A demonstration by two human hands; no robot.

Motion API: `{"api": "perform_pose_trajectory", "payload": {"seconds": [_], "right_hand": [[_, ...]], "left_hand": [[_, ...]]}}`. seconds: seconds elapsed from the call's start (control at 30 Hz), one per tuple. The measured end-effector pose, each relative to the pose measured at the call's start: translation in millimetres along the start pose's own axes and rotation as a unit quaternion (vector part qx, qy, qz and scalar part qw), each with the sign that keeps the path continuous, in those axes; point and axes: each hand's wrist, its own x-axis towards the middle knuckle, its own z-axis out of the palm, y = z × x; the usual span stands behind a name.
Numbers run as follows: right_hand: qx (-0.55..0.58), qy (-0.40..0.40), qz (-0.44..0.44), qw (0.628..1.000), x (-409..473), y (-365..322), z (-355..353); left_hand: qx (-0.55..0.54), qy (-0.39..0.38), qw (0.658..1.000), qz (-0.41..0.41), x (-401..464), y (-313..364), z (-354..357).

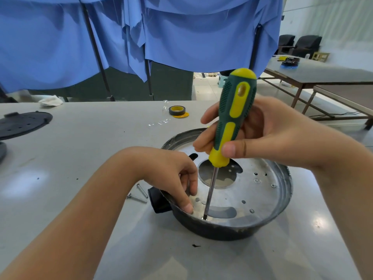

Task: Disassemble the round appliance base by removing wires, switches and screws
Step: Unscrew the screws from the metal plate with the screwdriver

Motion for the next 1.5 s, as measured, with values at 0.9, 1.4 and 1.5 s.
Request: {"api": "perform_pose_trajectory", "payload": {"seconds": [0.9,1.4,1.5], "right_hand": [[0.024,0.282,-0.062,0.957,1,19,48],[0.04,0.291,-0.052,0.955,-4,26,60],[0.061,0.279,-0.047,0.957,-8,27,55]], "left_hand": [[-0.28,0.334,0.877,0.203,-29,8,77],[-0.315,0.349,0.858,0.207,-21,6,79],[-0.315,0.355,0.857,0.2,-20,6,79]]}}
